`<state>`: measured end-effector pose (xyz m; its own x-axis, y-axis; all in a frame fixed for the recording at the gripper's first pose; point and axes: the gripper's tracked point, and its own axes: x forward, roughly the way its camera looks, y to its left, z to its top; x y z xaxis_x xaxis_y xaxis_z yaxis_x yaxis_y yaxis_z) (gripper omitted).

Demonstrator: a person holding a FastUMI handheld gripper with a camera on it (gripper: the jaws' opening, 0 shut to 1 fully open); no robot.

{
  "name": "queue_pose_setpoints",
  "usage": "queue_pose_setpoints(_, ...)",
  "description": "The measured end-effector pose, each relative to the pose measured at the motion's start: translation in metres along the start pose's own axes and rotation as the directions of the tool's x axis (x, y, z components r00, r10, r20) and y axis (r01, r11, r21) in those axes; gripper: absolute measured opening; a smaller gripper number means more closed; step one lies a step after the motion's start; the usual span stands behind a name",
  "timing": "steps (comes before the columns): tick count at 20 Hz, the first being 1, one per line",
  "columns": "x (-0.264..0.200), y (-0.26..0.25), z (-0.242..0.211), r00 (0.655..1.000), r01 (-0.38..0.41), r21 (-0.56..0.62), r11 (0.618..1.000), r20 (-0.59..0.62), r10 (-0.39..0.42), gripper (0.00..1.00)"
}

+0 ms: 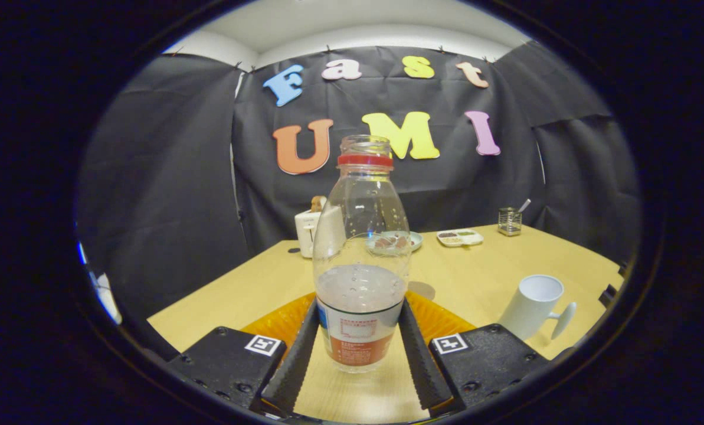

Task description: Take the bottle from table, then pour the juice into the cup, finally place the bottle on the coaster

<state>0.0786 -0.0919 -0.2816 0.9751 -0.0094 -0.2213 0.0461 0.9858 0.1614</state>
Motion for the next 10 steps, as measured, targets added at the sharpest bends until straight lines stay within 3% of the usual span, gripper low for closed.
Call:
queue_pose_setpoints(2, -0.006, -0.004, 0.011, 0.999, -0.031, 0.108, 0.994, 0.009, 0.030, 0.78)
queue_pose_setpoints(5, -0.008, -0.008, 0.015, 0.996, -0.091, 0.286, 0.954, 0.013, 0.091, 0.77)
queue_pose_setpoints(10, -0.005, -0.028, 0.020, 0.990, -0.140, 0.566, 0.812, 0.056, 0.132, 0.77)
